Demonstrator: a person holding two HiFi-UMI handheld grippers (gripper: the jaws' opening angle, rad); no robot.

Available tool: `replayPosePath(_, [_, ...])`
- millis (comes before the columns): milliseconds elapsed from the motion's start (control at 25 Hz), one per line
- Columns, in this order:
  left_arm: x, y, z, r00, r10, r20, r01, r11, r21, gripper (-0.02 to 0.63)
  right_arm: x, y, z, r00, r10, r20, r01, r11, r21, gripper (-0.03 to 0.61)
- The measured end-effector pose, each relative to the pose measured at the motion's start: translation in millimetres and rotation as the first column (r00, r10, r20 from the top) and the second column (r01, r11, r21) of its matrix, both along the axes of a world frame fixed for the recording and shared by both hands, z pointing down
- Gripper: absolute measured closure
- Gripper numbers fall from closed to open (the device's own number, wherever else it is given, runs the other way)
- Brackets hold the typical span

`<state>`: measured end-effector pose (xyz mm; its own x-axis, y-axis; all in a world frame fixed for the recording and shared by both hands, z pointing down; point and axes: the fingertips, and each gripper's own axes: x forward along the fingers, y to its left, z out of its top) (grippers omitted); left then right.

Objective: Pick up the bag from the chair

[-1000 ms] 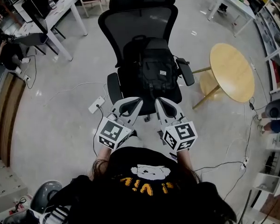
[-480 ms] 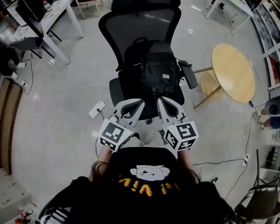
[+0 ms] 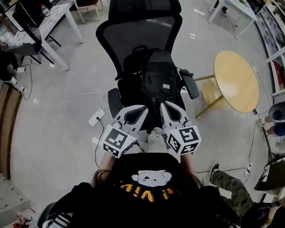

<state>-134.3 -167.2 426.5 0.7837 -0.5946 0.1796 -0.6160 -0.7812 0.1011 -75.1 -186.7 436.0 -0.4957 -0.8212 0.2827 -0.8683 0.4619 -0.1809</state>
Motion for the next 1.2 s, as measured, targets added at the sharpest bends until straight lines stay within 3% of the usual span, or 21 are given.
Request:
replayPosePath(440, [47, -89, 1, 0.991, -0.129, 0.016, 0.129, 0.992, -0.005, 0.603, 61, -115, 30, 0.995, -0.082, -0.057, 0.081, 0.996, -0.027, 0.572])
replayPosePath(800, [74, -143, 20, 0.974, -0.214, 0.075, 0.218, 0.974, -0.056, 0.603, 120, -222, 113, 0.976, -0.122, -0.182, 0.095, 0.984, -0.151, 0.571])
replayPosePath(840, [76, -147, 20, 0.971, -0.224, 0.08, 0.229, 0.972, -0.057, 0.603, 125, -232, 122, 0.973, -0.133, -0.187, 0.101, 0.98, -0.169, 0.562])
replayPosePath(920, [80, -156, 22, 0.966, -0.243, 0.091, 0.249, 0.967, -0.061, 0.603, 132, -250, 142, 0.966, -0.166, -0.2, 0.123, 0.97, -0.21, 0.461])
replayPosePath(1040, [83, -167, 26, 0.957, -0.269, 0.108, 0.277, 0.959, -0.064, 0.603, 136, -274, 171, 0.95, -0.207, -0.233, 0.145, 0.955, -0.257, 0.443])
replayPosePath(1200, [84, -180, 27, 0.945, -0.301, 0.125, 0.31, 0.949, -0.053, 0.603, 134, -297, 208, 0.924, -0.262, -0.278, 0.168, 0.932, -0.32, 0.354])
